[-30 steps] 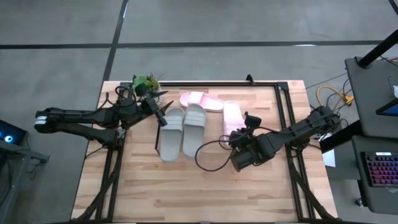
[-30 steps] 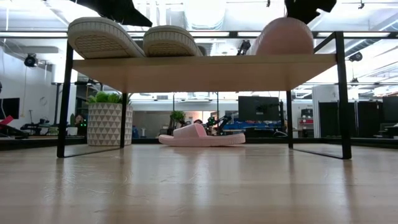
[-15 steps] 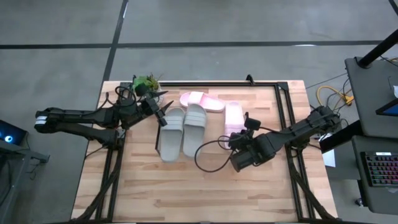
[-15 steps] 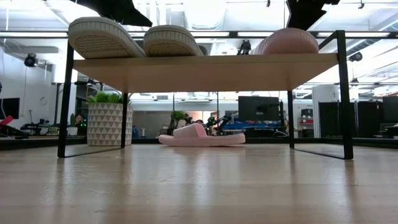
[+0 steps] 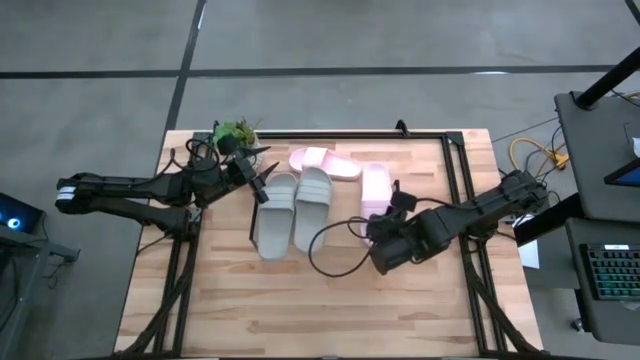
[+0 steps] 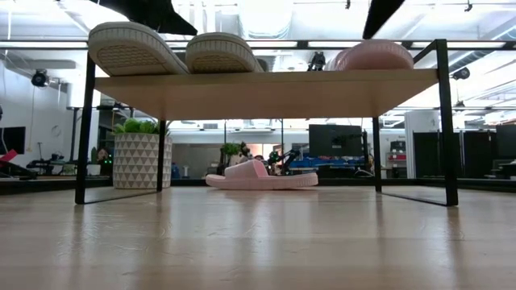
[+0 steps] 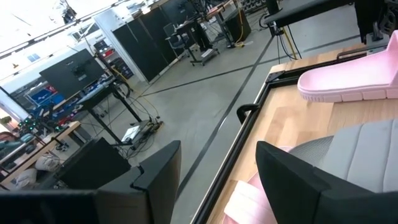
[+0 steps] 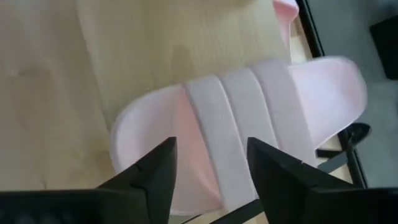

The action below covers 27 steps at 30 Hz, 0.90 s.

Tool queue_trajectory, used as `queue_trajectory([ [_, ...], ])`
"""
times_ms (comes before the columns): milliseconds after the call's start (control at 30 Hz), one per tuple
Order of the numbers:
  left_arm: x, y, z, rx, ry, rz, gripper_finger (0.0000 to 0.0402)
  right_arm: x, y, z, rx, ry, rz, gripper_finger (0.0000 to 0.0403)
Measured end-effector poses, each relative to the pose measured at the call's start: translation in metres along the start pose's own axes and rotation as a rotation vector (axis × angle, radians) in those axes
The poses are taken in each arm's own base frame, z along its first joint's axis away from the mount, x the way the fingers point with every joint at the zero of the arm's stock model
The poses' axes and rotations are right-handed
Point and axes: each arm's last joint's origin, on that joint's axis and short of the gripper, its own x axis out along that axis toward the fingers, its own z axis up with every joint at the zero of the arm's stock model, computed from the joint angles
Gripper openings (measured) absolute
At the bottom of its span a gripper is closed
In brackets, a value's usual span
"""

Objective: Pick and place slides into the shelf
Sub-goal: Put the bottom pink slide on the shelf

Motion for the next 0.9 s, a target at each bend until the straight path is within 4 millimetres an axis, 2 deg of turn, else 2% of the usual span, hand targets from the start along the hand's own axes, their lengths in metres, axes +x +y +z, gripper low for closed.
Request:
queue_trajectory([
  [267,0.0,0.0,-0.001,0.006,0.008,-0.003,0.0193,-0.006,0.005,0.002,-0.118,-0.069,-0.025,0.018],
  [567,0.0,-0.002,-0.004,0.026,0.032,-0.013,0.0193,0.012,0.044,-0.006,-0.421,-0.06,-0.173,0.0177],
  [767,0.0,-0.003,-0.006,0.028,0.036,-0.014,0.0193,0.025,0.049,-0.008,-0.503,-0.028,-0.319,0.0175],
  [900,0.0,-0.004,-0.008,0.03,0.038,-0.016,0.0193,0.028,0.051,-0.008,-0.512,-0.018,-0.322,0.0175],
])
